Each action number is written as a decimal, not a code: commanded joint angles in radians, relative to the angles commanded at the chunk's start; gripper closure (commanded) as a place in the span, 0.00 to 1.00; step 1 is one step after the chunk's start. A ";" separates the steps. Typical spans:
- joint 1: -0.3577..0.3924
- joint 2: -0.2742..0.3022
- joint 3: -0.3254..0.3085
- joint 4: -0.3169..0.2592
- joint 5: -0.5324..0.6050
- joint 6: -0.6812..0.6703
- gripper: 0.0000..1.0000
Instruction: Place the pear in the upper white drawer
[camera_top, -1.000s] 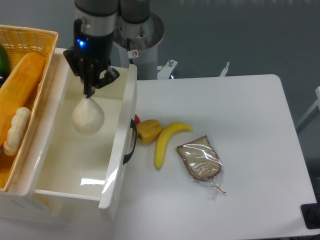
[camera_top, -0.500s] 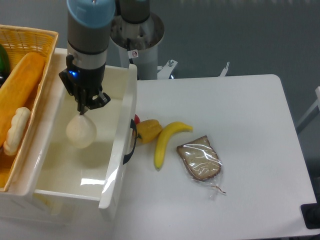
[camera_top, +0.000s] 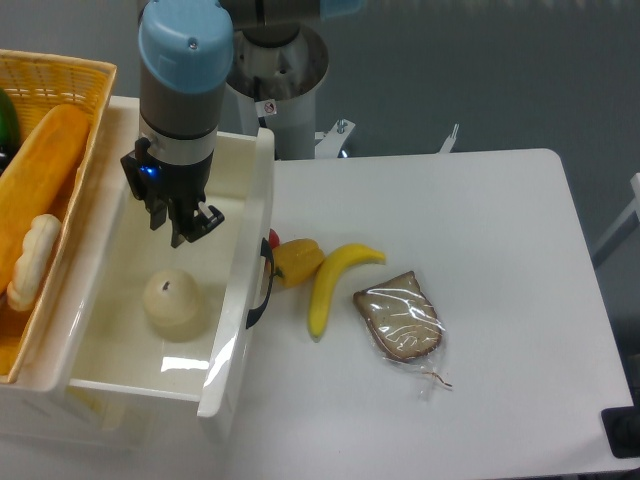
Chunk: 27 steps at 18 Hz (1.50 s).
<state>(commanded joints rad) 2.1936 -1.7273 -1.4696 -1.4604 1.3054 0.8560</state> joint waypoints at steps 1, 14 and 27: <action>0.002 0.003 0.002 0.009 -0.002 0.000 0.19; 0.222 0.071 -0.003 0.058 -0.002 -0.014 0.00; 0.532 -0.081 0.008 0.077 0.103 0.280 0.00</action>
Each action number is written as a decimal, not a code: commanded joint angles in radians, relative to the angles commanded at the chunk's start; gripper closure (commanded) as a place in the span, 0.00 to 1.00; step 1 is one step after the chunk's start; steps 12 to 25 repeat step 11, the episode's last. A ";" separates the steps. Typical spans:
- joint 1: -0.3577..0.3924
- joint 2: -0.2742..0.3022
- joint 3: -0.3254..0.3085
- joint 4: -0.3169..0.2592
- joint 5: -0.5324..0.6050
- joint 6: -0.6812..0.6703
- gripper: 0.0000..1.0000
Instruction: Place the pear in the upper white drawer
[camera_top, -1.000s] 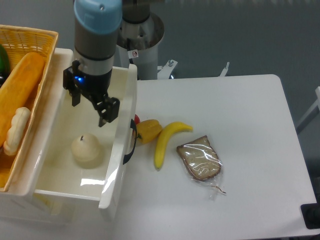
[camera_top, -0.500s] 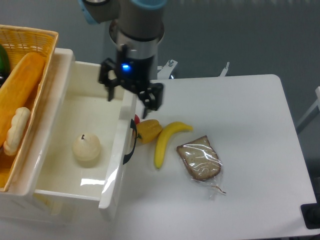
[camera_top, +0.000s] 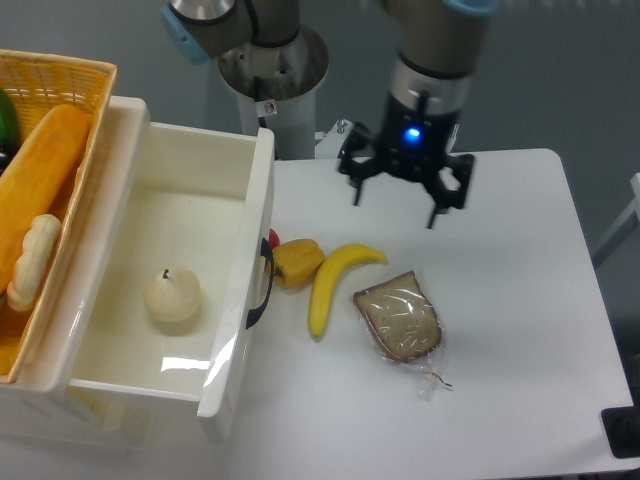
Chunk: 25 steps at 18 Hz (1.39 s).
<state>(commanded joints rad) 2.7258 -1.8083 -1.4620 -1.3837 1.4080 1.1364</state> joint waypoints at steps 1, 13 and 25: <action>0.012 -0.015 0.003 0.000 0.017 0.029 0.00; 0.022 -0.236 0.020 0.195 0.105 0.149 0.00; 0.022 -0.236 0.020 0.195 0.105 0.149 0.00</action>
